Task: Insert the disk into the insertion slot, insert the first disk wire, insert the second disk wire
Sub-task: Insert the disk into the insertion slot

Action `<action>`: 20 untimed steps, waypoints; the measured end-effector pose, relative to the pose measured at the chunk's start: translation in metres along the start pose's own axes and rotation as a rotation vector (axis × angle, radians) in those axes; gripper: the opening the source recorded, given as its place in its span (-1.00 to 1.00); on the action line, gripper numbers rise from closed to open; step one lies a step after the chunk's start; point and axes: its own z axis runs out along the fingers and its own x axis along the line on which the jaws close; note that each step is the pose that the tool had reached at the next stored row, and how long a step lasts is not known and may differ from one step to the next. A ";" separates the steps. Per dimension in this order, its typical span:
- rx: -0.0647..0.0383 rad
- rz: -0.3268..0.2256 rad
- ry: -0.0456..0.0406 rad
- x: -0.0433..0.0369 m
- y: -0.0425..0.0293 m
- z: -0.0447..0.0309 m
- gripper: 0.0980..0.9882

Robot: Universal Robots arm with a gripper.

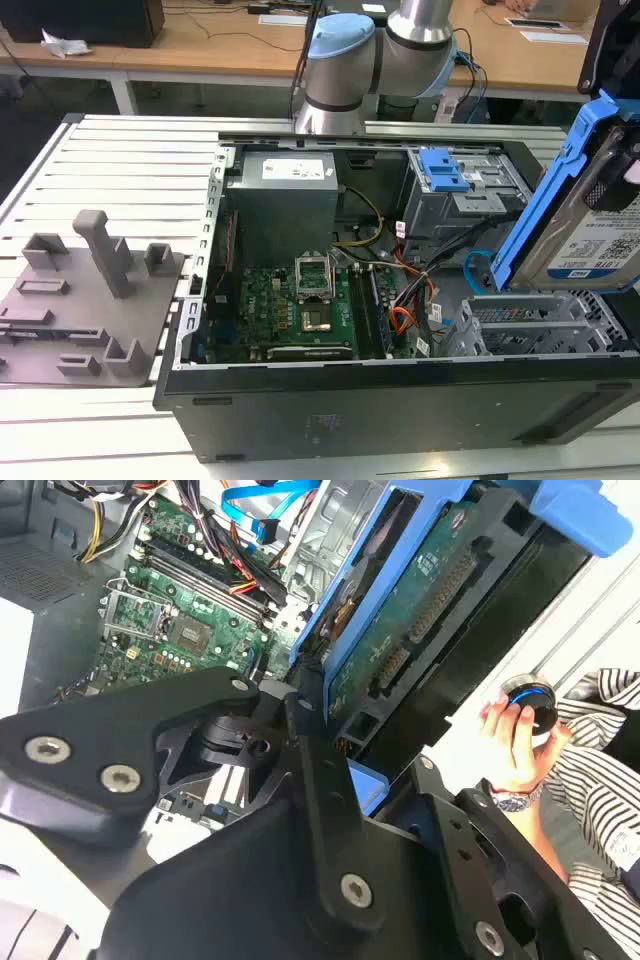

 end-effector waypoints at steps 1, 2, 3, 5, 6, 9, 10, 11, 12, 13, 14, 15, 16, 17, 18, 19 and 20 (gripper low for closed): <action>0.000 0.000 0.0000 0.0000 -0.0001 0.0025 -0.40; 0.000 0.000 0.0000 0.0000 -0.0002 0.0052 -0.40; 0.000 0.000 0.0000 0.0000 -0.0002 0.0066 -0.40; 0.000 0.000 -0.0001 0.0000 -0.0003 0.0090 -0.40; 0.000 0.000 0.0000 0.0000 -0.0004 0.0104 -0.40; 0.000 0.000 0.0000 -0.0001 -0.0007 0.0174 -0.40; 0.000 0.000 0.0000 -0.0001 -0.0007 0.0185 -0.40; 0.000 0.000 0.0000 -0.0001 -0.0007 0.0191 -0.40; 0.000 0.000 0.0000 -0.0001 -0.0008 0.0206 -0.40; 0.000 0.000 0.0001 -0.0001 -0.0008 0.0216 -0.40; 0.000 0.000 0.0001 -0.0001 -0.0009 0.0229 -0.40; 0.000 0.000 0.0000 -0.0001 -0.0009 0.0242 -0.40; 0.000 0.000 0.0000 -0.0001 -0.0010 0.0262 -0.40; 0.000 0.000 0.0000 -0.0001 -0.0011 0.0285 -0.40; 0.000 0.000 0.0000 -0.0001 -0.0012 0.0303 -0.40; 0.000 0.000 0.0000 -0.0001 -0.0012 0.0320 -0.40; 0.000 0.000 0.0000 -0.0001 -0.0013 0.0332 -0.40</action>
